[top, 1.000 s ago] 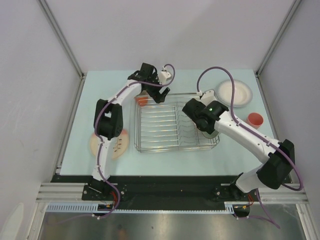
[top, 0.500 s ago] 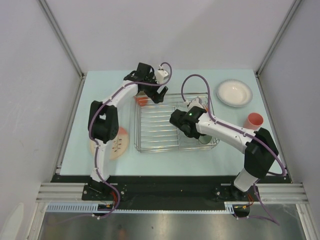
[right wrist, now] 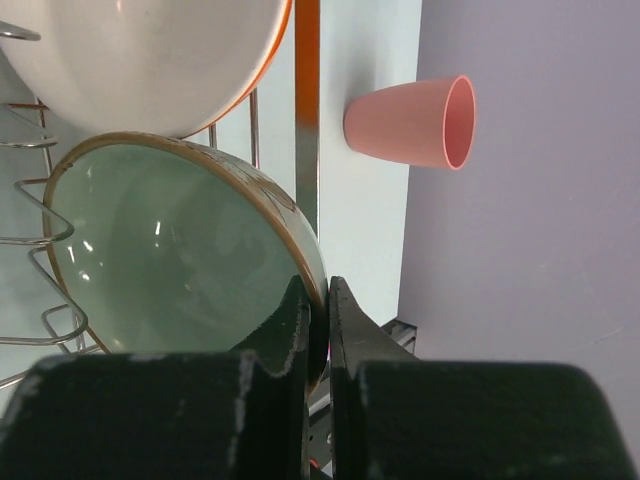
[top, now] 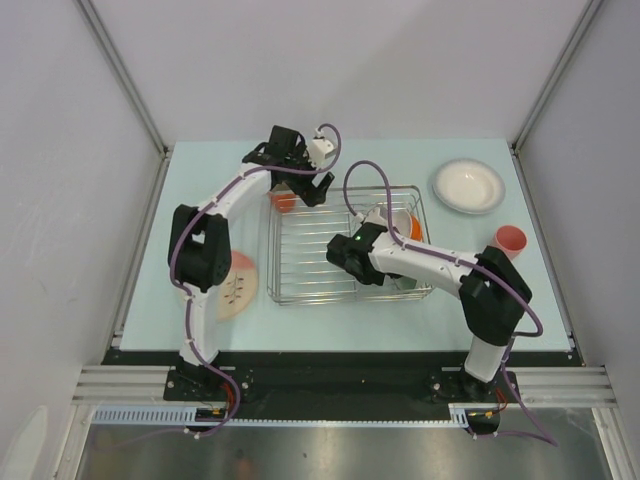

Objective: Load the mixed dishes into the dish rack

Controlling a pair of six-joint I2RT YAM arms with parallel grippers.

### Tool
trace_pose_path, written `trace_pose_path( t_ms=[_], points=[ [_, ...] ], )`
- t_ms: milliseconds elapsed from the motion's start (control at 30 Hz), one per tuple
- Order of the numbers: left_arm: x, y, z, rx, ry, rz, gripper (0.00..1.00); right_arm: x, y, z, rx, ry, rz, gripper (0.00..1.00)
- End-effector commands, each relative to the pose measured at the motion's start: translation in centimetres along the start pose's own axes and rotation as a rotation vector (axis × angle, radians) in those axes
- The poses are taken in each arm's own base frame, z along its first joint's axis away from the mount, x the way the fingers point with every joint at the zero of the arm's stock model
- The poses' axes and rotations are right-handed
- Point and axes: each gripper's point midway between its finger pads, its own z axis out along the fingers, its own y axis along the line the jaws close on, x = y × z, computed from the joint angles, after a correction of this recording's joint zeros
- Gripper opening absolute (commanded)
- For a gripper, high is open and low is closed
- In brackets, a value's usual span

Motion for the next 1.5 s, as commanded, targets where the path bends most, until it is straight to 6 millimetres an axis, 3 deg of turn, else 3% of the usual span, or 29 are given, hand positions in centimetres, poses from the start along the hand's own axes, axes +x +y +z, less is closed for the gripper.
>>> trace_pose_path(
  t_ms=[0,100,233,267,367,433,767,800,833,900,933,1000,1033,1067,1100,1133,1167,1233,1333,1367,1433,1467],
  points=[
    [-2.8,0.4,-2.4,-0.032,-0.082,0.025,1.0,-0.7,-1.4,-1.1,0.058,-0.036,-0.032,0.03],
    [-2.9,0.6,-2.5,-0.042,-0.081,0.034,1.0,-0.6,-1.0,-1.1,0.056,-0.032,-0.042,0.1],
    [-2.8,0.7,-2.5,-0.048,-0.077,0.043,1.0,-0.4,-0.8,-1.2,0.026,-0.03,-0.044,0.31],
    [-2.8,0.8,-2.5,-0.05,-0.079,0.045,1.0,-0.4,-0.9,-1.3,0.021,-0.031,-0.042,0.42],
    [-3.0,0.9,-2.6,-0.052,-0.083,0.045,1.0,-0.5,-1.7,-1.6,0.017,-0.046,-0.01,0.6],
    [-3.0,0.9,-2.6,-0.049,-0.083,0.046,1.0,-0.7,-2.3,-1.8,0.019,-0.058,0.012,0.63],
    [-4.0,0.8,-3.0,-0.034,-0.085,0.036,1.0,-2.8,-7.7,-4.0,0.016,-0.147,0.294,0.64],
    [-4.5,0.8,-3.2,-0.034,-0.092,0.035,1.0,-3.6,-8.7,-4.4,0.008,-0.162,0.354,0.67],
    [-4.6,0.7,-3.4,-0.028,-0.091,0.029,1.0,-4.0,-10.2,-4.5,0.019,-0.178,0.435,0.78],
    [-5.6,0.8,-3.8,-0.027,-0.11,0.015,1.0,-4.9,-12.8,-4.5,0.03,-0.195,0.585,0.91],
    [-5.8,0.6,-4.0,-0.01,-0.108,0.002,1.0,-4.5,-15.0,-3.7,0.047,-0.175,0.681,0.97],
    [-7.3,1.1,-4.9,-0.013,-0.139,-0.036,1.0,-5.2,-15.3,-2.6,-0.021,-0.158,0.837,1.0],
    [-7.6,1.4,-5.4,-0.011,-0.149,-0.063,1.0,-4.1,-17.6,-0.9,-0.013,-0.125,0.954,1.0],
    [-9.0,1.8,-6.3,-0.022,-0.182,-0.093,1.0,-5.6,-18.2,-0.3,-0.072,-0.173,1.058,1.0],
    [-9.5,2.2,-6.7,-0.029,-0.193,-0.113,1.0,-4.9,-16.1,1.2,-0.181,-0.121,1.085,1.0],
    [-9.6,2.9,-7.4,-0.04,-0.197,-0.139,1.0,-4.6,-17.1,1.4,-0.226,-0.142,1.177,1.0],
    [-10.6,3.4,-8.3,-0.058,-0.224,-0.17,1.0,-5.1,-18.9,3.3,-0.22,-0.174,1.29,1.0],
    [-10.8,5.2,-9.7,-0.105,-0.25,-0.226,1.0,-5.3,-17.5,4.8,-0.289,-0.16,1.309,1.0],
    [-10.3,7.6,-11.4,-0.128,-0.28,-0.344,1.0,-6.9,-18.5,6.6,-0.251,-0.137,1.331,1.0],
    [-10.0,7.9,-11.5,-0.112,-0.287,-0.401,1.0,-6.8,-17.1,8.4,-0.233,-0.067,1.297,1.0],
    [-9.3,8.5,-12.0,-0.063,-0.301,-0.475,1.0,-6.5,-17.9,10.6,-0.202,-0.031,1.35,0.99],
    [-8.7,8.6,-11.9,-0.054,-0.292,-0.491,1.0,-6.2,-17.2,12.1,-0.2,0.007,1.362,0.99]
  ],
)
